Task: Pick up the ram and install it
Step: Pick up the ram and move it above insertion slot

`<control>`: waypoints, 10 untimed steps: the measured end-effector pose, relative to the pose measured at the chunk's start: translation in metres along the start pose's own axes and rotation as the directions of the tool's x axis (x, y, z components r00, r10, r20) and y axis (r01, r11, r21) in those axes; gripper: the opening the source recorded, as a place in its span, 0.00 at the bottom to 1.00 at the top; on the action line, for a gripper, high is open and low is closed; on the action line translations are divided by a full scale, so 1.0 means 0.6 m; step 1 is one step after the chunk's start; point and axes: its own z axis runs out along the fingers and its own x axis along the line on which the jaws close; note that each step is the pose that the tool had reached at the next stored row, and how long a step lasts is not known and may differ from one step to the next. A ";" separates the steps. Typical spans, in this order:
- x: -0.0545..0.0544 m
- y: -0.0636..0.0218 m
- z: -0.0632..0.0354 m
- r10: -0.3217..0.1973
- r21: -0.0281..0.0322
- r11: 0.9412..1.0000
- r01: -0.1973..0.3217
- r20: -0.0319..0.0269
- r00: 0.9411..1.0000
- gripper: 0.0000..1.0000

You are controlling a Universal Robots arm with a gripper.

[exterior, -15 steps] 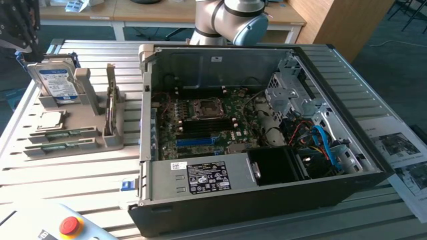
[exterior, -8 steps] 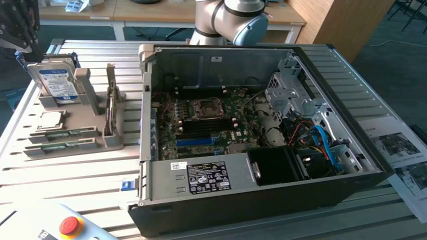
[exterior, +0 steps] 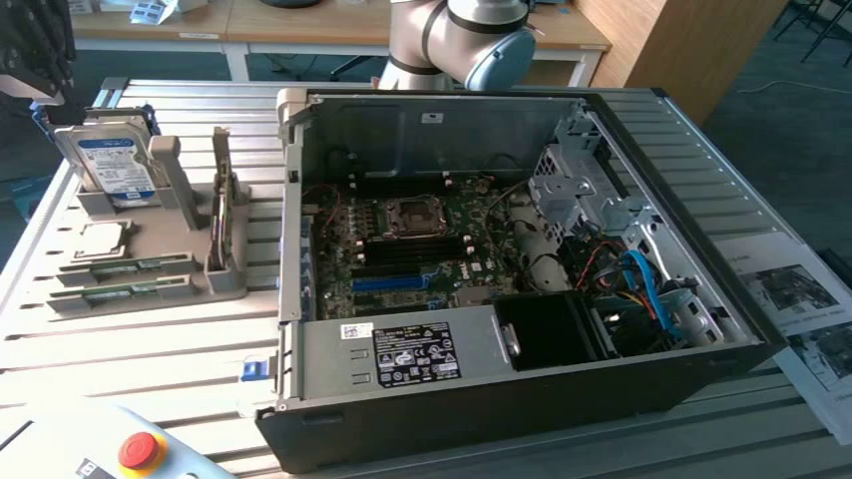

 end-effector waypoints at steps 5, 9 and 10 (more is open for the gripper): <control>0.000 0.000 0.000 0.000 0.000 1.000 0.000 0.000 1.000 0.10; 0.000 0.000 0.000 0.000 0.000 1.000 0.000 0.000 1.000 0.10; 0.000 0.000 0.000 0.000 0.000 1.000 0.000 0.000 1.000 0.10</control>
